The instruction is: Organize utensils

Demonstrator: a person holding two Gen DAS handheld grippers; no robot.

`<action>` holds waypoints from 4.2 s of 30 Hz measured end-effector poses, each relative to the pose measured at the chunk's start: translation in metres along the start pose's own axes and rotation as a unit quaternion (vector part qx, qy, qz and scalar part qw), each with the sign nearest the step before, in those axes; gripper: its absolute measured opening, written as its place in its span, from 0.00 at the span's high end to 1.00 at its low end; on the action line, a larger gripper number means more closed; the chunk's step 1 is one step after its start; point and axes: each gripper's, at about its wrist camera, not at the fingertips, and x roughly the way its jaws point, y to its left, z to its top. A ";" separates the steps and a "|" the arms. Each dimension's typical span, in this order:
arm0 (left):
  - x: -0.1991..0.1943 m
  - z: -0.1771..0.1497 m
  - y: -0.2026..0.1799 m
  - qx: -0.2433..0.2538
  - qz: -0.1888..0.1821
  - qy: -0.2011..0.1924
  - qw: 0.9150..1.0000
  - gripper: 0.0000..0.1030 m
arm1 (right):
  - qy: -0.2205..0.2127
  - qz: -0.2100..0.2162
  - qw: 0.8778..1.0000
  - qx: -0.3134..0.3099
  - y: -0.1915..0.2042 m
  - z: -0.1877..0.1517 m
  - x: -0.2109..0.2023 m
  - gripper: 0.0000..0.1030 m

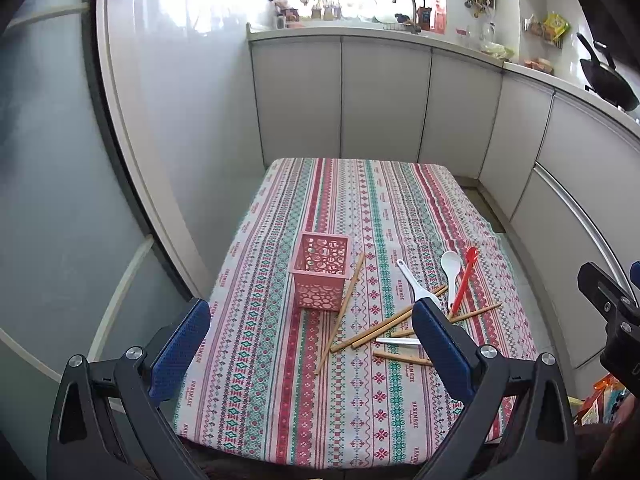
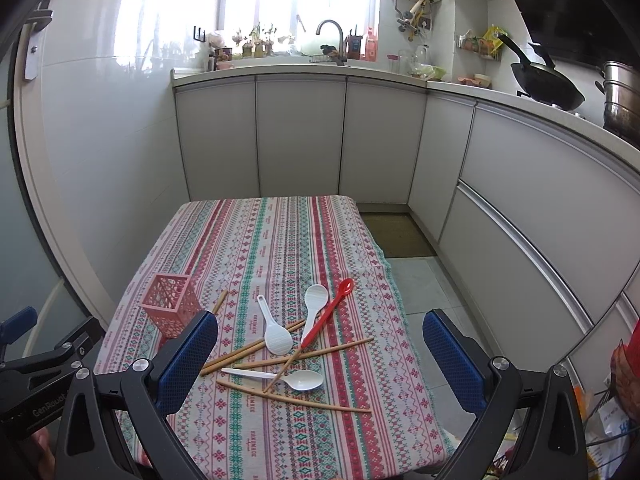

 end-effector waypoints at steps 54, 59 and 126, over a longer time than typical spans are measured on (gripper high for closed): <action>0.011 0.003 0.009 0.000 -0.011 0.002 1.000 0.01 | 0.023 0.025 0.999 0.010 -0.003 0.001 0.018 0.00; 0.037 0.010 0.008 0.003 -0.014 0.008 1.000 0.01 | 0.054 0.023 0.998 0.033 -0.017 0.006 0.048 0.00; 0.408 0.072 -0.118 0.128 0.030 0.390 0.911 0.92 | 0.308 0.148 0.895 0.287 -0.146 -0.005 0.304 0.26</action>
